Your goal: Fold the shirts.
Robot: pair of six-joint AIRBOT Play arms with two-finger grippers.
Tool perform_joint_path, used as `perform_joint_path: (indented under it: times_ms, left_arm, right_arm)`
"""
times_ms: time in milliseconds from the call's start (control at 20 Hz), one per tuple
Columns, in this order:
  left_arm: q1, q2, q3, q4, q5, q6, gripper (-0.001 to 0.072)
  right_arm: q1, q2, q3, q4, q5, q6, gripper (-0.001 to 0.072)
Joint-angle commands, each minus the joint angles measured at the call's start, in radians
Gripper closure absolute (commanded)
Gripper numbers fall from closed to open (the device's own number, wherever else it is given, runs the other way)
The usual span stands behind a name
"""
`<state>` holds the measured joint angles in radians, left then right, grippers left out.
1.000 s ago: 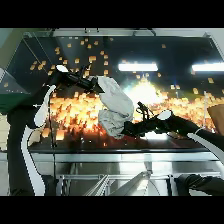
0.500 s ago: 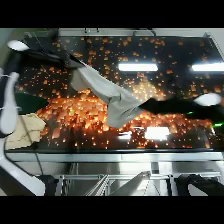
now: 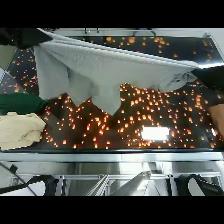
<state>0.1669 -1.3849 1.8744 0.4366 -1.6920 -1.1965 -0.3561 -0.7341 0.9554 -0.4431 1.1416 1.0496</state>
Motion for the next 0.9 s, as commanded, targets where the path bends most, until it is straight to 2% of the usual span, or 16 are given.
perform_joint_path:
  times_ms: [0,150,400,450,500,550,600,750,850]
  left_arm:
    - [-0.043,0.109,-0.146,0.21,0.02,-0.009,0.0695]
    - [-0.085,0.095,-0.29,0.354,0.142,0.016,0.0695]
    - [-0.138,-0.119,-0.442,0.356,0.238,0.066,0.0693]
    - [-0.146,-0.176,-0.451,0.356,0.247,0.083,0.0564]
    - [-0.146,-0.225,-0.446,0.355,0.253,0.087,0.0352]
    - [-0.136,-0.276,-0.419,0.354,0.247,0.086,0.0166]
    - [-0.119,-0.314,-0.379,0.354,0.219,0.082,0.0027]
    - [-0.018,-0.37,-0.253,0.356,0.068,0.003,0.0028]
    - [0.046,-0.332,-0.288,0.356,0.032,-0.017,0.0028]
  right_arm:
    - [0.002,-0.031,0.011,0.001,0.01,-0.035,0.0695]
    - [0.07,-0.195,0.01,-0.005,0.01,-0.059,0.0695]
    - [0.167,-0.56,0.011,-0.005,-0.033,-0.062,0.0694]
    - [0.173,-0.632,0.011,-0.002,-0.059,-0.084,0.0694]
    - [0.171,-0.688,0.013,0.008,-0.071,-0.109,0.0655]
    - [0.161,-0.733,0.027,0.013,-0.067,-0.127,0.0415]
    - [0.143,-0.766,0.057,0.005,-0.04,-0.131,0.0204]
    - [0.047,-0.754,0.145,-0.014,0.106,-0.125,0.0191]
    - [-0.022,-0.702,0.155,-0.043,0.144,-0.09,0.0193]
